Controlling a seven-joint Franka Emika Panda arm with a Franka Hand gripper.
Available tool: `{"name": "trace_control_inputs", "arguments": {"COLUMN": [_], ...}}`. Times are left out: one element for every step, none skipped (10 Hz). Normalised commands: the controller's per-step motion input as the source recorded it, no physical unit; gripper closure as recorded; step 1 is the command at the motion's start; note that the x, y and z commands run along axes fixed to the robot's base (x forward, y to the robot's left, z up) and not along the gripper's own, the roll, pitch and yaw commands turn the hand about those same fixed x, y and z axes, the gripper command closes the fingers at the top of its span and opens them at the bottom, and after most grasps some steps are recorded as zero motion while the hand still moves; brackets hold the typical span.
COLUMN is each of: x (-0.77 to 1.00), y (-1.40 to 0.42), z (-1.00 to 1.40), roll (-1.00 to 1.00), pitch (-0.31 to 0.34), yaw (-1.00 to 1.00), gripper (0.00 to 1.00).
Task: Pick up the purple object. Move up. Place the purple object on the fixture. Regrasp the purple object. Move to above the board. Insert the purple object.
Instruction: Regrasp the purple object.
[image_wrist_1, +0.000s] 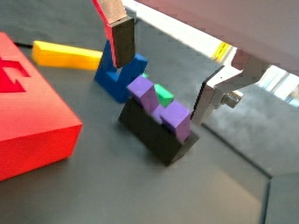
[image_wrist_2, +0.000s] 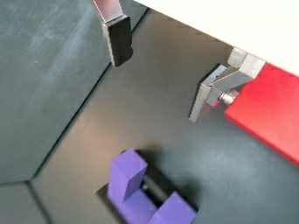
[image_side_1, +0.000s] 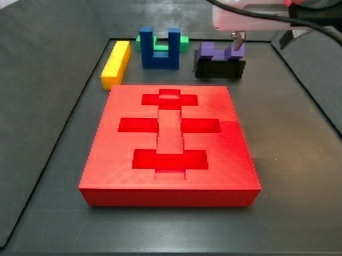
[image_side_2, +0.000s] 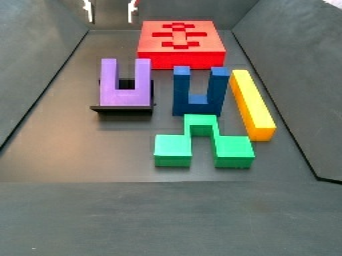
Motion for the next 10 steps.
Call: {"name": "trace_control_inputs", "arguments": {"x": [0.55, 0.68, 0.67, 0.56, 0.55, 0.59, 0.59, 0.65, 0.67, 0.64], "y": [0.03, 0.12, 0.15, 0.27, 0.33, 0.34, 0.33, 0.39, 0.40, 0.34], "z": [0.04, 0.13, 0.08, 0.00, 0.00, 0.00, 0.00, 0.00, 0.00, 0.00], "roll": [0.66, 0.34, 0.09, -0.21, -0.46, -0.49, -0.43, -0.33, -0.13, 0.00], "pitch": [0.289, 0.431, 0.409, 0.223, 0.169, 0.186, 0.163, 0.174, 0.194, 0.154], "yaw": [0.16, 0.14, 0.15, 0.22, 0.15, 0.09, 0.09, 0.04, 0.03, 0.04], "gripper": [0.00, 0.00, 0.00, 0.00, 0.00, 0.00, 0.00, 0.00, 0.00, 0.00]}}
